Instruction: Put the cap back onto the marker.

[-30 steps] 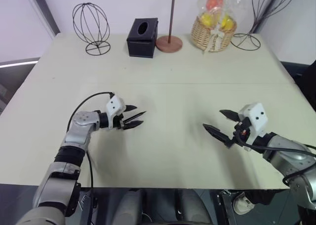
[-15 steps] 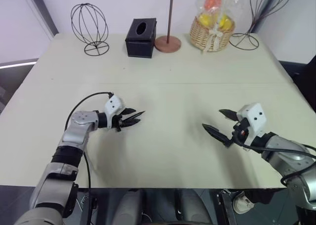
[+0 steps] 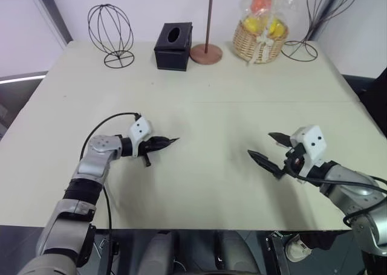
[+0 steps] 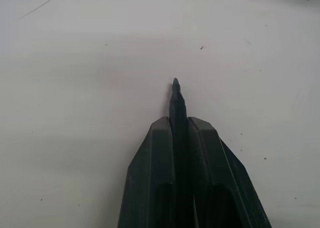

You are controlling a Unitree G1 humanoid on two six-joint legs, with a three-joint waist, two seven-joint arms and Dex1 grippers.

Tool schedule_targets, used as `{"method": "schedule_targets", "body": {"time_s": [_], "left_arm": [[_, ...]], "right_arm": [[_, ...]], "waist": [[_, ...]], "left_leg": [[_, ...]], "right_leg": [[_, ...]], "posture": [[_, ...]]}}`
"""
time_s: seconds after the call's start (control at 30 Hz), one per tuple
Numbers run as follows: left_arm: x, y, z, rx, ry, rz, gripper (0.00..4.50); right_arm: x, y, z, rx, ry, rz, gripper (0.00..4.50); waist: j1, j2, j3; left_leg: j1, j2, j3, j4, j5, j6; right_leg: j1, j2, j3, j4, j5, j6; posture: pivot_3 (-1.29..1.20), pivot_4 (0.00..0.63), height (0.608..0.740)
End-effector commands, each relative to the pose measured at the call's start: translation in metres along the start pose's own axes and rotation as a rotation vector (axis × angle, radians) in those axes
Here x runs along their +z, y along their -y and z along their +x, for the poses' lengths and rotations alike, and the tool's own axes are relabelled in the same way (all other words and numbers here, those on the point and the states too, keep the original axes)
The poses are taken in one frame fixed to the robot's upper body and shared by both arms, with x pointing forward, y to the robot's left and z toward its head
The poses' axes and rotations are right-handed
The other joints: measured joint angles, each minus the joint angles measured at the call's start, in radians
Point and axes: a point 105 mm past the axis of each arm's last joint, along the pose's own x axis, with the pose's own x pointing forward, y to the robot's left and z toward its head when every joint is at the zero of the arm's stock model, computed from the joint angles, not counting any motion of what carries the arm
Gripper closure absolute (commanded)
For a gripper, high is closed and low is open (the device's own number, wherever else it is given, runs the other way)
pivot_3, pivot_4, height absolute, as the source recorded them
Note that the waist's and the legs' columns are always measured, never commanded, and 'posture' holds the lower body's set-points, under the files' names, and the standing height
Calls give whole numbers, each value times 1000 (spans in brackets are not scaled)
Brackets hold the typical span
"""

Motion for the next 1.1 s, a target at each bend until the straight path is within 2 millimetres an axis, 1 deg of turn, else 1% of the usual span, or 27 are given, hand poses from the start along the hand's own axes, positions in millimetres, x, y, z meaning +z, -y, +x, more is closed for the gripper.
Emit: {"method": "schedule_targets", "body": {"time_s": [0.03, 0.23, 0.33, 0.37, 0.43, 0.57, 0.63, 0.7, 0.8, 0.93, 1.03, 1.1], "left_arm": [[13, -9, -8, 27, 27, 58, 4432], [49, -20, -22, 18, 110, 117, 4432], [67, -19, -29, -24, 131, 158, 4432], [73, -17, -30, -44, 139, 169, 4432], [86, -11, -34, -108, 157, 215, 4432], [104, -2, -35, -203, 187, 265, 4432], [107, 6, -34, -260, 181, 288, 4432], [108, 16, -29, -325, 174, 324, 4432], [107, 24, -22, -366, 174, 360, 4432], [107, 33, -11, -387, 195, 394, 4432], [111, 36, 4, -372, 241, 435, 4432], [114, 35, 12, -340, 280, 436, 4432]], "right_arm": [[10, 3, -1, -15, 41, -30, 0], [10, 6, -2, -20, 38, -37, 0], [10, 12, -3, -34, 36, -50, 0], [10, 17, -4, -47, 37, -58, 0], [12, 33, -11, -86, 39, -69, 0], [11, 63, -29, -143, 16, -91, 0], [8, 76, -38, -156, -5, -98, 0], [0, 87, -46, -154, -47, -110, 0], [-7, 94, -49, -129, -75, -115, 0], [-16, 96, -45, -87, -91, -114, 0], [-28, 103, -34, -85, -111, -151, 0], [-34, 107, -27, -80, -111, -153, 0]], "waist": [[0, 0, 0], [0, 0, 0], [0, 0, 0], [0, 0, 0], [0, 0, 0], [1, 0, 0], [0, 0, 0], [-1, 0, 0], [-3, 0, 0], [-11, 0, 0], [-18, 0, 0], [-19, -1, 0]], "left_leg": [[0, 0, 0, 0, 0, 0], [0, 0, 0, 0, 0, 0], [0, 0, 0, 0, 0, 0], [0, 0, 0, 0, 0, 0], [0, 0, 0, 0, 0, 0], [0, 0, 1, 0, 0, 0], [0, 0, 1, 0, 0, 0], [0, 0, 2, 0, 0, 0], [0, 0, 2, 0, 0, 0], [0, 0, 2, 0, 0, 0], [0, 0, 2, 0, 0, 0], [0, 0, 2, 1, 0, 0]], "right_leg": [[0, 0, 0, 0, 0, 0], [0, 0, 0, 0, 0, 0], [0, 0, 0, 0, 0, 0], [0, 0, 0, 0, 0, 0], [0, 0, 0, 0, 0, 0], [0, 0, 1, 0, 0, 0], [0, 0, 1, 0, 0, 0], [0, 0, 1, 0, 0, 0], [0, 1, 1, 0, 0, 0], [0, 1, 1, 0, 0, 0], [0, 1, 1, 0, 0, 0], [0, 1, 2, 0, 0, 0]], "posture": [[0, 150, 740], [0, 150, 740], [0, 150, 740], [0, 150, 740], [0, 150, 740], [0, 150, 740], [0, 150, 740], [0, 150, 740], [0, 150, 740], [0, 150, 740], [0, 150, 740], [0, 150, 740]]}}
